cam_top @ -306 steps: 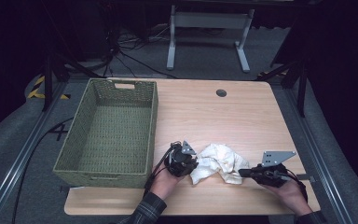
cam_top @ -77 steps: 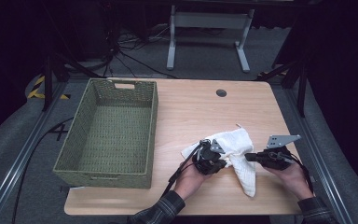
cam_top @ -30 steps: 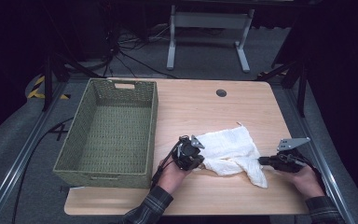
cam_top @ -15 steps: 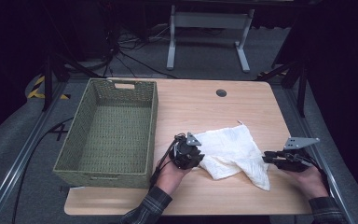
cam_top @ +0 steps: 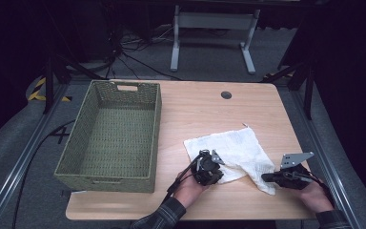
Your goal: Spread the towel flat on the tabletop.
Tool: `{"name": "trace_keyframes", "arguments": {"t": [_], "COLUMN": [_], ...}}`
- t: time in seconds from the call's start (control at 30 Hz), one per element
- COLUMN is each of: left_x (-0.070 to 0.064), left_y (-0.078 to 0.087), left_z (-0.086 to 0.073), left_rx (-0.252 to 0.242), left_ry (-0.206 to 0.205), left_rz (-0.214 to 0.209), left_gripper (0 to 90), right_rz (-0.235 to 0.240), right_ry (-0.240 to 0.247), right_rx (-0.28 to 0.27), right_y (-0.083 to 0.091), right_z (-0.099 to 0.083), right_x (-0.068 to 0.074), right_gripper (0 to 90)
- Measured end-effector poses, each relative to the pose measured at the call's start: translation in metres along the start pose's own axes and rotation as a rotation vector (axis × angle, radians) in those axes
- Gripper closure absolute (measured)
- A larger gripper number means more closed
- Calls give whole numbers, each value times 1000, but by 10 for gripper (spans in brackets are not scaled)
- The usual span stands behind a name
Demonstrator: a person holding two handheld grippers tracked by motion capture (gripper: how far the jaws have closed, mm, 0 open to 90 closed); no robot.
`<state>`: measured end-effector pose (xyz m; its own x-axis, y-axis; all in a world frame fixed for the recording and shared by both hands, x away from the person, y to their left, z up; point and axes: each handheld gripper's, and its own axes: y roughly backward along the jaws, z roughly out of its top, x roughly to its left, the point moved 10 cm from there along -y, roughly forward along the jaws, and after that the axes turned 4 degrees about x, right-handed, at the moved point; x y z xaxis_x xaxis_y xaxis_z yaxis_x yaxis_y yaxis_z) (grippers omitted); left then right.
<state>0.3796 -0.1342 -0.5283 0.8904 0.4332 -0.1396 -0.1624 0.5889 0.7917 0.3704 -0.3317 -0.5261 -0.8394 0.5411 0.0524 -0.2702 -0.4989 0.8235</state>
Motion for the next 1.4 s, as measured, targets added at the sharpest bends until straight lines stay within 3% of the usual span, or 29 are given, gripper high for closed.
{"name": "trace_keyframes", "arguments": {"t": [0.07, 0.17, 0.3, 0.47, 0.73, 0.77, 0.87, 1.07, 1.27, 1.4], "left_x": [4, 7, 9, 7, -10, -11, -13, -11, -18, -18], "left_y": [-2, -1, 7, 17, 25, 26, 33, 44, 55, 62], "left_z": [-1, -3, -12, -26, -42, -44, -53, -69, -86, -82], "left_rx": [25, 31, 80, 122, 159, 147, 171, 164, 187, 135], "left_ry": [1, 11, 14, 1, -30, -28, -28, 3, 11, 23], "left_rz": [8, 12, -4, -22, -52, -52, -59, -36, -58, -37], "left_gripper": [859, 879, 892, 895, 896, 896, 896, 897, 896, 894], "right_rz": [-8, -67, -120, -136, -65, -52, -15, 64, 158, 158], "right_ry": [-14, -42, -77, -79, -18, -11, 12, 72, 134, 150], "right_rx": [-1, -1, -4, 1, 14, 13, 11, 12, 19, -18], "right_y": [1, 5, 11, 13, 9, 9, 7, 1, -2, 0], "right_z": [-1, -4, -9, -12, -10, -11, -10, -7, -5, 1], "right_x": [-4, -20, -37, -40, -14, -9, 4, 32, 53, 56], "right_gripper": [893, 896, 897, 897, 897, 897, 897, 896, 895, 841]}}
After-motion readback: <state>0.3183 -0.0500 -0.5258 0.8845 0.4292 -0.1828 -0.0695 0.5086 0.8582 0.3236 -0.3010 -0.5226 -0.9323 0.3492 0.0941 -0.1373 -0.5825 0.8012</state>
